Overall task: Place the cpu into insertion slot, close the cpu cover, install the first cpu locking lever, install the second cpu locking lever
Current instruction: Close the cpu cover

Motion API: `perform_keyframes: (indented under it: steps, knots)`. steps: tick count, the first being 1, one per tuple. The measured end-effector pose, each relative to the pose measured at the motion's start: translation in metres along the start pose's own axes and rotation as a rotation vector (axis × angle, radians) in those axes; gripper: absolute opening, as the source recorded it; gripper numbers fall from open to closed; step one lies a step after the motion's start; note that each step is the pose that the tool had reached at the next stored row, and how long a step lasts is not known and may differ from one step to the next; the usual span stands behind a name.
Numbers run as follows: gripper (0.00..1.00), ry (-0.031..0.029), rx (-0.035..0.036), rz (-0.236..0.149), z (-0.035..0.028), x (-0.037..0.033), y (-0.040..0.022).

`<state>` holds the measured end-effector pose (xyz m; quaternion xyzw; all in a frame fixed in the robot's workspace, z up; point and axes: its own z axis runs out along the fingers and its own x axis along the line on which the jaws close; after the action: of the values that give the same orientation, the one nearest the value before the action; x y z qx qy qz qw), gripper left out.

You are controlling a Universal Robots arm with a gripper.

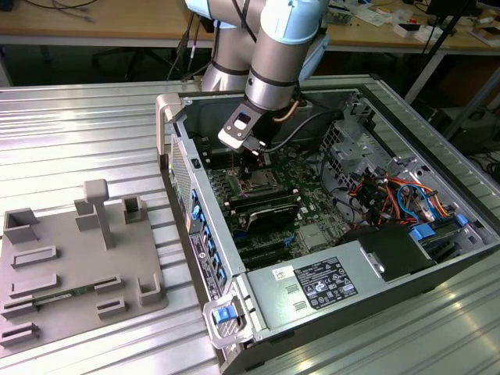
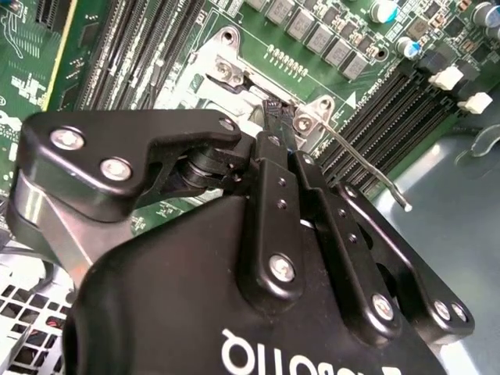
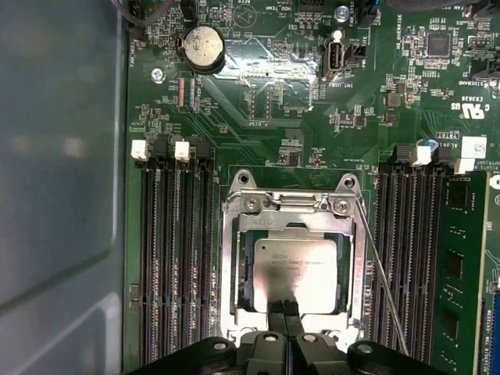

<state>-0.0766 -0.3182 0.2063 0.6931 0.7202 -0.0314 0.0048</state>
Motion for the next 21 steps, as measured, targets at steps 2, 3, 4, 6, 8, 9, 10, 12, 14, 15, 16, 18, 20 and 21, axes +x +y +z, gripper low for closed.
perform_keyframes:
  steps: [2,3,4,6,8,9,10,12,14,15,16,18,20,21]
  knots:
    - [0.11,-0.0006,0.0004,0.0,-0.0019,-0.0002,-0.0001]
    - [0.11,-0.0006,0.0004,0.0,-0.0033,-0.0002,-0.0002]
    - [0.11,-0.0007,0.0004,0.0,-0.0044,-0.0003,-0.0003]
    - [0.11,-0.0006,0.0004,0.0,-0.0052,-0.0003,-0.0002]
    - [0.11,-0.0007,0.0004,0.0,-0.005,-0.0004,-0.0003]
    - [0.11,-0.0007,0.0004,0.0,-0.004,-0.0003,-0.0003]
    - [0.11,-0.0007,0.0005,0.0,-0.003,-0.0002,-0.0007]
    - [0.11,-0.0006,0.0005,0.0,-0.0013,0.0,-0.005]
    - [0.11,-0.0007,0.0005,-0.001,-0.0005,0.0,-0.0054]
    - [0.11,-0.0009,0.0007,-0.001,-0.0003,0.0,-0.0054]
    - [0.11,-0.0009,0.0006,-0.001,-0.0002,0.0,-0.0055]
    - [0.11,-0.0008,0.0005,-0.001,-0.0001,0.0001,-0.0054]
    - [0.11,-0.0004,0.0003,-0.001,-0.0006,0.0001,-0.0054]
    - [0.11,-0.0006,0.0004,-0.001,-0.0013,0.0,-0.0055]
